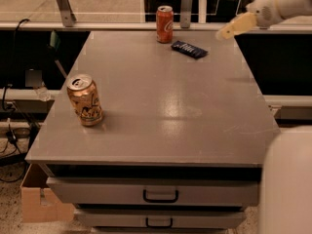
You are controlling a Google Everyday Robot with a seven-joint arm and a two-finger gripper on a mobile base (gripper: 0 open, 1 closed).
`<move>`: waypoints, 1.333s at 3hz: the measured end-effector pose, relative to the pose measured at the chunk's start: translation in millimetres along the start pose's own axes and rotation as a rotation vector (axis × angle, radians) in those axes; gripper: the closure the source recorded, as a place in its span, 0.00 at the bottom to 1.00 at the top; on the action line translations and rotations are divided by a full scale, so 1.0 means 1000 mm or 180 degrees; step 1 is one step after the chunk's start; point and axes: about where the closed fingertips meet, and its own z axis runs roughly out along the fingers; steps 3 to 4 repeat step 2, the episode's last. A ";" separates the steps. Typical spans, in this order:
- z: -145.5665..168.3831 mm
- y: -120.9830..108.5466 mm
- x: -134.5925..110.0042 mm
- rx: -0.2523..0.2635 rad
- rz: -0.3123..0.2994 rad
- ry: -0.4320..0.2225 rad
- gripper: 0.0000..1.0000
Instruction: Move rxbar blueberry near coke can
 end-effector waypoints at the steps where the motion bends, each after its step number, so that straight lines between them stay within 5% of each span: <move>1: -0.084 0.032 0.021 -0.0168 -0.0345 -0.0228 0.00; 4: -0.076 0.031 0.030 -0.0172 -0.0328 -0.0192 0.00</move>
Offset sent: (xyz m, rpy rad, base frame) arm -0.0589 -0.0266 0.0220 0.0074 -0.0620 0.0864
